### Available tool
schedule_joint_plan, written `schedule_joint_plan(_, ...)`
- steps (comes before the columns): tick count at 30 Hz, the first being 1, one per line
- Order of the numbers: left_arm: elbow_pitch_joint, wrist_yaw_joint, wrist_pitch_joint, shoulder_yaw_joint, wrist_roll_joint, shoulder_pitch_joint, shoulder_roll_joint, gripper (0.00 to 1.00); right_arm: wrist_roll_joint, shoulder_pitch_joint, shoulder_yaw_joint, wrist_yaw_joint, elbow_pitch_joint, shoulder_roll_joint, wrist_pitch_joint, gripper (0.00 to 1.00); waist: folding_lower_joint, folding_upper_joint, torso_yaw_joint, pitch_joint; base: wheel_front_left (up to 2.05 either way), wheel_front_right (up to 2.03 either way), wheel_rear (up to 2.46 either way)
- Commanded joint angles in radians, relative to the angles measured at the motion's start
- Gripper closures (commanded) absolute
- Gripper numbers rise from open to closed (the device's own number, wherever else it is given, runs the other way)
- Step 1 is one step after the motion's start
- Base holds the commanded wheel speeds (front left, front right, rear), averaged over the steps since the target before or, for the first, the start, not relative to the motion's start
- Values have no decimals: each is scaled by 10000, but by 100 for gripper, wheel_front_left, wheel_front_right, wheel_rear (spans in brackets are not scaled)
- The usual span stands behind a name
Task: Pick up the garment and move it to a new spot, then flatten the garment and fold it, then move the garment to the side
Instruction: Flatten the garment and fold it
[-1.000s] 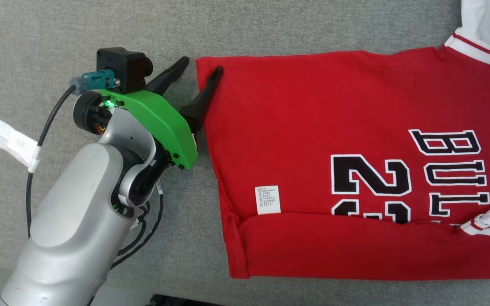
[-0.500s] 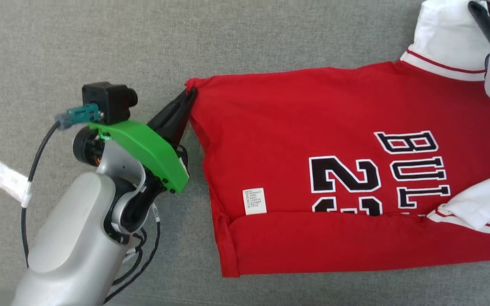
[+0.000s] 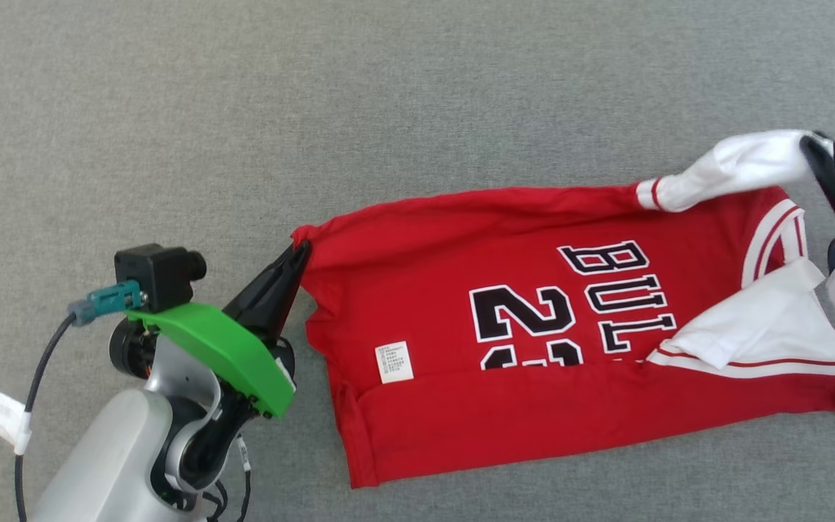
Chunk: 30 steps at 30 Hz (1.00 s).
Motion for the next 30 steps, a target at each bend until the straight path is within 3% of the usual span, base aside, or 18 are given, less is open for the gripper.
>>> schedule_joint_plan(1, -114, 60, -37, -11, -34, 332, 145, 100, -155, 580, -236, -13, -189, 180, -63, 100, 0, 0, -498, -471, 0, 0, 0)
schedule_joint_plan(10, -706, 384, -396, 35, 10, 1727, 543, 100, -668, 2801, -1011, -13, -955, 1672, 13, 100, 0, 0, -893, -710, 0, 0, 0)
schedule_joint_plan(19, -851, 489, -553, -301, 564, 2299, 769, 100, -988, 3381, -1231, -13, -1005, 2267, 200, 100, 0, 0, -988, -821, 0, 0, 0)
schedule_joint_plan(20, -820, 453, -497, -412, 658, 2335, 859, 84, -1010, 3384, -1193, -13, -997, 2305, 251, 100, 0, 0, -998, -821, 0, 0, 0)
schedule_joint_plan(22, -743, 433, -481, -562, 820, 2451, 988, 76, -1022, 3424, -1184, -13, -973, 2412, 191, 100, 0, 0, -1019, -823, 0, 0, 0)
schedule_joint_plan(23, -709, 432, -474, -644, 909, 2514, 1020, 71, -995, 3466, -1201, -13, -903, 2464, 172, 86, 0, 0, -1029, -830, 0, 0, 0)
schedule_joint_plan(24, -684, 417, -492, -755, 1038, 2579, 1056, 51, -1077, 3562, -1175, -13, -763, 2426, 244, 40, 0, 0, -1034, -843, 0, 0, 0)
schedule_joint_plan(25, -644, 391, -505, -876, 1191, 2654, 1108, 0, -1147, 3652, -1113, -13, -606, 2356, 339, 4, 0, 0, -1027, -866, 0, 0, 0)
schedule_joint_plan(30, -273, 486, -385, -1397, 1577, 3273, 1369, 0, -1211, 3959, -1256, -13, -154, 2227, 633, 0, 0, 0, -1008, -1047, 0, 0, 0)
